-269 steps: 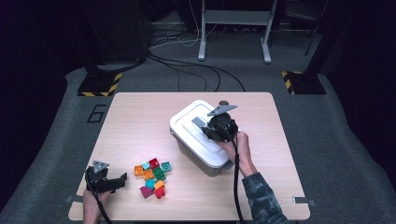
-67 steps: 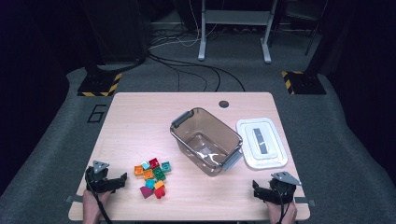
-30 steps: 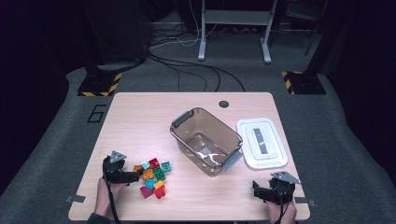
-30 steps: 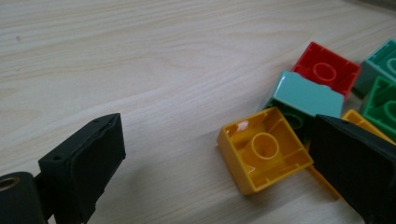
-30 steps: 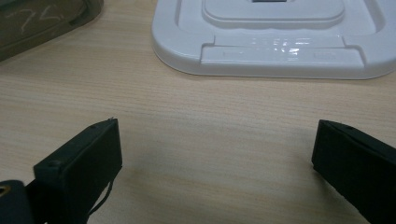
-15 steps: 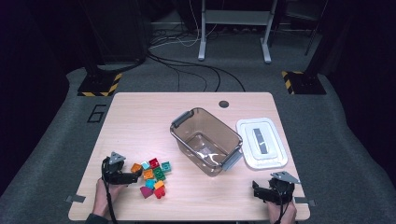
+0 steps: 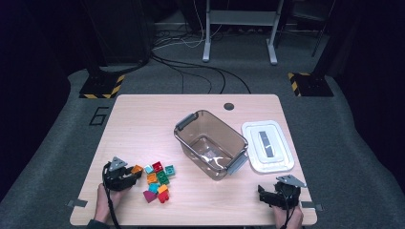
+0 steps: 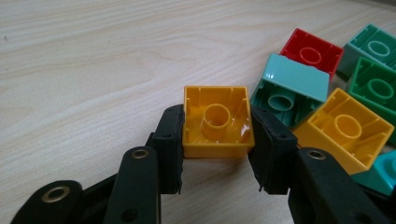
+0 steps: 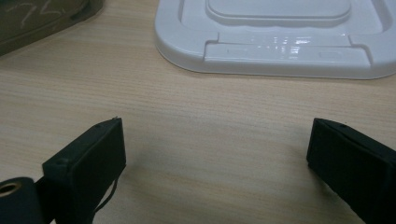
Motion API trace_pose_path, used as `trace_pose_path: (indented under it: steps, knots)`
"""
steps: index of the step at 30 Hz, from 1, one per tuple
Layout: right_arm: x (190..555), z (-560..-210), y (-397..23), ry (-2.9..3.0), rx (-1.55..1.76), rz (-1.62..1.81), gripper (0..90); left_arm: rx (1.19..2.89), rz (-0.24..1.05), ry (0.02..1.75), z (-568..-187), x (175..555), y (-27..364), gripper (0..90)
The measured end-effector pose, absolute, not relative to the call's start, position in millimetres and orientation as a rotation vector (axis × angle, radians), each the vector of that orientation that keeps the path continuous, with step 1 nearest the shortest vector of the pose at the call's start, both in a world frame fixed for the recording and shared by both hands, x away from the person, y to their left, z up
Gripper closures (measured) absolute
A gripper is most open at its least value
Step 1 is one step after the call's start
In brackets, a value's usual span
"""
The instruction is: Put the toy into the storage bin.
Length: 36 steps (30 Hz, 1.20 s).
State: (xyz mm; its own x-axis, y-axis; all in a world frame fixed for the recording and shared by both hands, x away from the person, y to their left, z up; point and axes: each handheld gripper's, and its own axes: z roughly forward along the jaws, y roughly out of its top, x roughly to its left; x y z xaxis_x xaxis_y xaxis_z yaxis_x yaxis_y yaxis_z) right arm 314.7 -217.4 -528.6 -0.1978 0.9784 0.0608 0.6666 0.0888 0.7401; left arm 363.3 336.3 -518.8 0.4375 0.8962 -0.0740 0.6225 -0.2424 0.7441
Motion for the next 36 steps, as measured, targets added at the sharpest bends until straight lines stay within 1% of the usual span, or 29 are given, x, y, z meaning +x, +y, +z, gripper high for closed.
trace_pose_path:
  steps: [15,24,36]
  knots:
    - [316,-529,-215,1.936,1.594,0.869,3.3,1.951,0.5,1.197,-474,364,340,58.7]
    - [316,-529,-213,1.947,1.579,0.843,3.0,1.981,0.505,1.144,-458,369,335,58.7]
    - [316,-529,-213,1.955,1.571,0.844,2.9,1.979,0.527,1.098,-434,382,325,58.7]
